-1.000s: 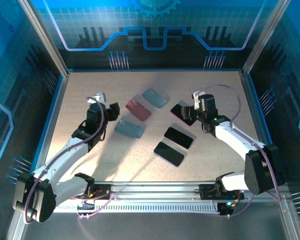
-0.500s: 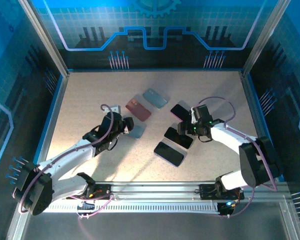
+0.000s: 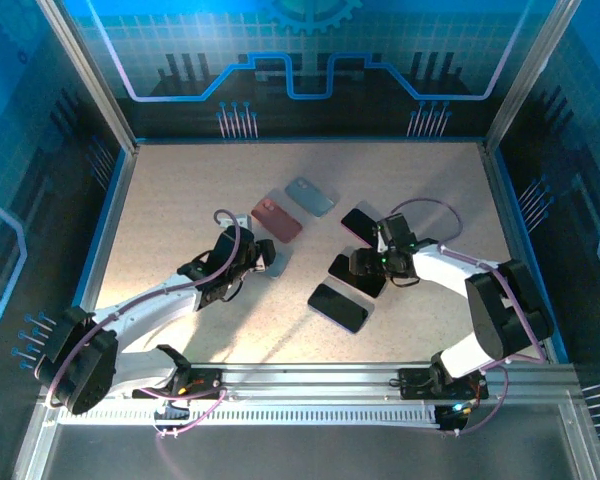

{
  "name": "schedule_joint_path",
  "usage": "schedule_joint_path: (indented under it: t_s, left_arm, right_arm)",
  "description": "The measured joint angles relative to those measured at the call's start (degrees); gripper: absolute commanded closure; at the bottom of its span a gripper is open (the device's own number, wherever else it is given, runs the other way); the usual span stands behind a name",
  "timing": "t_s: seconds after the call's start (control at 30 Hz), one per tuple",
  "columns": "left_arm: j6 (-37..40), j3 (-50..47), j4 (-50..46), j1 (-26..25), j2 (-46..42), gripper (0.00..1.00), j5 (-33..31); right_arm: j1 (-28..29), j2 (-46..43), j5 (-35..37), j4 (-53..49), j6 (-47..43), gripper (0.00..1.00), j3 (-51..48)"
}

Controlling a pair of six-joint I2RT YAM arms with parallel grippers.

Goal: Put the phone into the phone case

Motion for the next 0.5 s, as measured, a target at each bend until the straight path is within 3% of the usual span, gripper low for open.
schedule_joint_path:
  t_s: [0.3, 0.5]
  left_arm:
    - [0.0, 0.1, 0.6, 0.0, 1.0, 0.40, 0.1]
    - [0.0, 0.1, 0.6, 0.0, 1.1, 0.41, 0.5]
  right_arm:
    - [4.9, -4.0, -1.9, -3.7, 3.2, 0.06, -1.4]
    - [7.5, -5.2, -1.2, -8.0, 2.6, 0.00, 0.5]
